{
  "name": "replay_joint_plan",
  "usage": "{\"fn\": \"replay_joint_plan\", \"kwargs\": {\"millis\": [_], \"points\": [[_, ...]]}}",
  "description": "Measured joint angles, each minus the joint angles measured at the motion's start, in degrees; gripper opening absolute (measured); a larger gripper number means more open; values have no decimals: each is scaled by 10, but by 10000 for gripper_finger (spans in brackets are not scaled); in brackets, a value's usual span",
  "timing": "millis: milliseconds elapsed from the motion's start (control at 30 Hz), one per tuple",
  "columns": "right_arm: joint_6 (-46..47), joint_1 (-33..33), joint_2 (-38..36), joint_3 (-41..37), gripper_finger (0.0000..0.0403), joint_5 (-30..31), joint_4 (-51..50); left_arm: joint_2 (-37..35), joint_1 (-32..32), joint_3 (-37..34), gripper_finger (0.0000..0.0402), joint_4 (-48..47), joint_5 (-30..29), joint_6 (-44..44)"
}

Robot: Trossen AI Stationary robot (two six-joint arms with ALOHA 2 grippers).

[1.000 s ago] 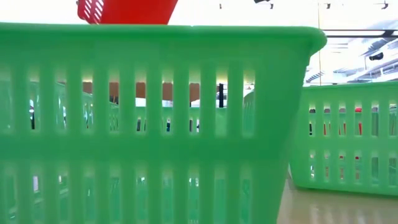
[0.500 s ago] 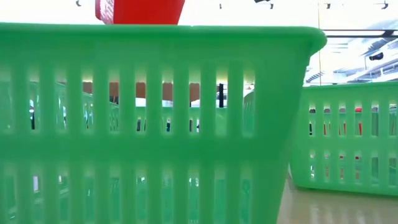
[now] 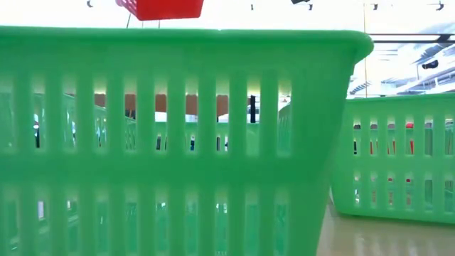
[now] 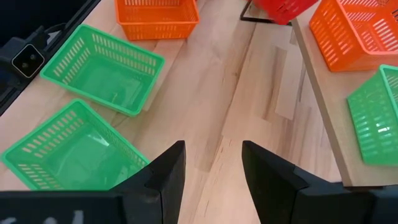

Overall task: Stack baskets on shelf by color
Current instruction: Put the top right red bin on the shelf

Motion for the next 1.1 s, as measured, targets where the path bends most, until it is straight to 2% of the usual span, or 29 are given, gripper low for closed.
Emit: {"fn": "replay_joint_plan", "kwargs": {"millis": [133,400,533,767,967,1100], "points": [[0,0,0,0,165,0,0,-33,0,-50,15,0,1,-4],[-1,0,0,0,165,0,1,-132,-7,-188,15,0,5,-72],[-2,-2,0,0,165,0,4,-168,-22,-231,15,0,7,-92],[-2,-2,0,0,165,0,17,-181,-46,-246,15,0,47,-121],[-2,-2,0,0,165,0,36,-181,-50,-260,15,1,46,-96],[0,-2,0,0,165,0,37,-189,-48,-295,15,0,44,-73]]}}
